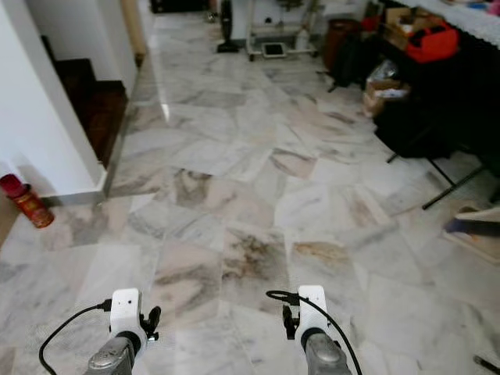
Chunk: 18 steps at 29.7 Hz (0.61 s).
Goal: Setting the table
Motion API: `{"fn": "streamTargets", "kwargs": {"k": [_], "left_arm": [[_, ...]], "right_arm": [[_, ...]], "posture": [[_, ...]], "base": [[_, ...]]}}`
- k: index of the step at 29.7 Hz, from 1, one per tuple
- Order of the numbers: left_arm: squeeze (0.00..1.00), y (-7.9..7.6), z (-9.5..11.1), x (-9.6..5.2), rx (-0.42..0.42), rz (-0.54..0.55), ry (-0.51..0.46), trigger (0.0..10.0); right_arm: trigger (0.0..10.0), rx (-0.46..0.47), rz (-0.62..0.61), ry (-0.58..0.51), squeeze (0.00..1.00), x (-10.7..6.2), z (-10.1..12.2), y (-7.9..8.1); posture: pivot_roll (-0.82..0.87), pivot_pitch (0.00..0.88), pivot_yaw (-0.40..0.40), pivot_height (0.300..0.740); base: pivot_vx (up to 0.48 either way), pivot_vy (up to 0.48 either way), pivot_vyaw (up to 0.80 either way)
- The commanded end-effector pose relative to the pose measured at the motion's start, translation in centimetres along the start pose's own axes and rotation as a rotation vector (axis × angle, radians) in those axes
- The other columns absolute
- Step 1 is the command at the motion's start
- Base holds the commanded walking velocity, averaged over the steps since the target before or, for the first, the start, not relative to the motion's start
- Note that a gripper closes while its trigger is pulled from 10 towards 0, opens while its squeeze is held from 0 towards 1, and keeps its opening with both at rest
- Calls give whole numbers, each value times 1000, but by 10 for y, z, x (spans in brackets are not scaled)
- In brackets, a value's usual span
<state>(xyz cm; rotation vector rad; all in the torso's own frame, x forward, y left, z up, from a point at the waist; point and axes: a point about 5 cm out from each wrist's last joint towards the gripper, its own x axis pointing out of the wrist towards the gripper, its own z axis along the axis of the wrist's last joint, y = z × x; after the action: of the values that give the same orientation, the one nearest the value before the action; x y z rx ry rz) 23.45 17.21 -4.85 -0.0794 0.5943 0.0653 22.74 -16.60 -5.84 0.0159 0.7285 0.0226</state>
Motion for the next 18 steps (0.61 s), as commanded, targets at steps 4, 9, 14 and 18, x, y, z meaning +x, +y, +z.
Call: {"fn": "streamTargets", "kwargs": {"k": [4, 9, 14, 18], "left_arm": [[0, 1, -5, -1, 14, -10, 36, 10000], [0, 2, -6, -2, 18, -8, 43, 10000], [0, 4, -7, -2, 25, -8, 50, 10000], [0, 4, -7, -2, 25, -7, 50, 10000]], "right_arm": [[10000, 17, -14, 13, 0, -1, -5, -2], [10000, 16, -13, 14, 0, -2, -5, -2], [10000, 18, -11, 18, 0, -2, -7, -1], [10000, 18, -11, 19, 0, -2, -7, -1]], "posture": [[24, 0, 38, 740], [22, 0, 37, 740], [27, 0, 37, 740], [27, 0, 37, 740]], "base": [[0, 0, -759], [0, 0, -760], [0, 0, -761], [0, 0, -756]]}}
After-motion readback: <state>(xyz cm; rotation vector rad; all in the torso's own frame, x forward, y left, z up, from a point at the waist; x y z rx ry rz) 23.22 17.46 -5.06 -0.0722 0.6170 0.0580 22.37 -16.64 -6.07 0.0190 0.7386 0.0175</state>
